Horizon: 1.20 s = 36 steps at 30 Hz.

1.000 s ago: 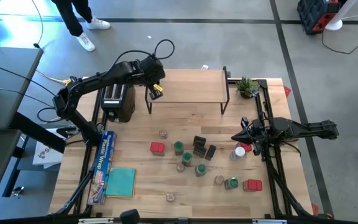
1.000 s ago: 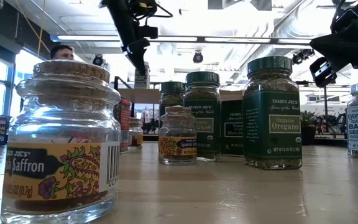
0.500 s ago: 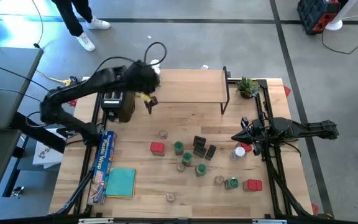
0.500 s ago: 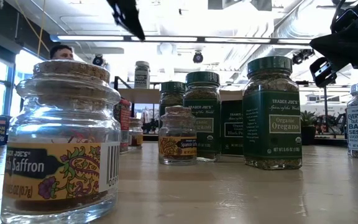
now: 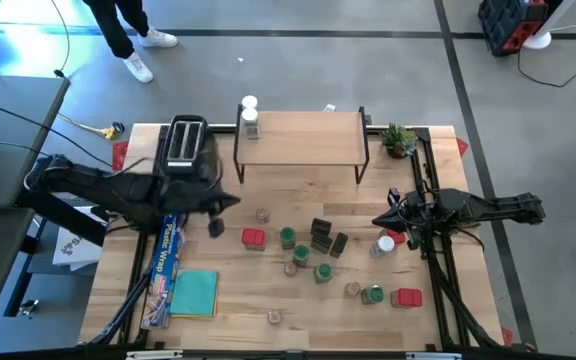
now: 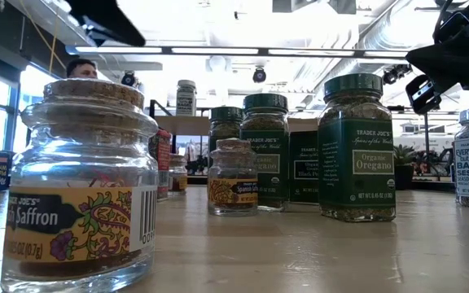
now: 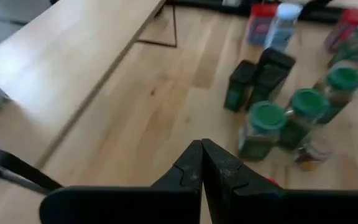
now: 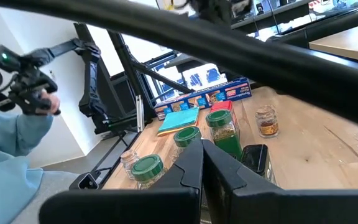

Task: Shelf spices
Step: Put the white seasoning bottle on the shelf aligned with the other white seasoning bottle

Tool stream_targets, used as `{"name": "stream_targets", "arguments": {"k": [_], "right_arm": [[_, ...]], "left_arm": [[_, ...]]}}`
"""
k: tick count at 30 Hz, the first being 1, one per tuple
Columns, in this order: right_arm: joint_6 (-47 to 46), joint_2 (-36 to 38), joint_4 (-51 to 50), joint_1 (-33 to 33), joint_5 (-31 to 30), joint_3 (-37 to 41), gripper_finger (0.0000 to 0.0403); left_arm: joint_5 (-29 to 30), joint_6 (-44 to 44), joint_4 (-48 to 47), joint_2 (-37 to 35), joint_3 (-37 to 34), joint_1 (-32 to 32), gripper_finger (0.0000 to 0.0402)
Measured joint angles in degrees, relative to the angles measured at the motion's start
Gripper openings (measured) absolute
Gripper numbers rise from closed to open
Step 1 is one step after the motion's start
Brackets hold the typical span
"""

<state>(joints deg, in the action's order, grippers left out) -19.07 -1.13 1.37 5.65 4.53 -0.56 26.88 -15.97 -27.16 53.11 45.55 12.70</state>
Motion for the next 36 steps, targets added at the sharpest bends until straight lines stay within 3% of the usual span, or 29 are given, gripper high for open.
{"name": "stream_targets", "arguments": {"k": [5, 10, 15, 20, 25, 27, 32, 36], "right_arm": [[0.01, 0.00, 0.00, 0.00, -0.01, 0.01, 0.0000], [-0.31, 0.00, 0.79, -0.04, -3.67, 0.00, 0.0000], [-14.16, -0.29, 7.36, -0.03, -10.40, 0.00, 0.0000], [-13.11, -2.91, 18.83, 1.83, -11.56, 0.00, 0.0000], [-1.64, -13.75, 40.04, 9.46, -13.72, -0.10, 0.0000], [2.16, -19.51, 43.18, 13.06, -16.87, -1.54, 0.0000], [7.56, -34.88, 37.68, 20.15, -30.43, -12.22, 0.0000], [12.90, -44.33, 25.50, 22.45, -32.90, -24.65, 0.0000]], "left_arm": [[9.32, -4.51, 15.71, -0.48, -9.87, 8.27, 0.0000], [11.82, -2.44, 27.42, 2.42, -14.95, 12.07, 0.0000], [14.79, 1.24, 28.35, 4.40, -14.99, 12.43, 0.0000], [16.98, 2.13, 28.40, 4.47, -14.99, 12.36, 0.0000], [16.76, 1.49, 28.35, 4.49, -14.99, 13.46, 0.0000], [17.14, 1.48, 28.36, 4.47, -14.99, 14.00, 0.0000], [17.17, 1.54, 28.33, 4.47, -14.99, 14.52, 0.0000], [17.15, 1.54, 28.31, 4.47, -14.99, 14.65, 0.0000]]}}
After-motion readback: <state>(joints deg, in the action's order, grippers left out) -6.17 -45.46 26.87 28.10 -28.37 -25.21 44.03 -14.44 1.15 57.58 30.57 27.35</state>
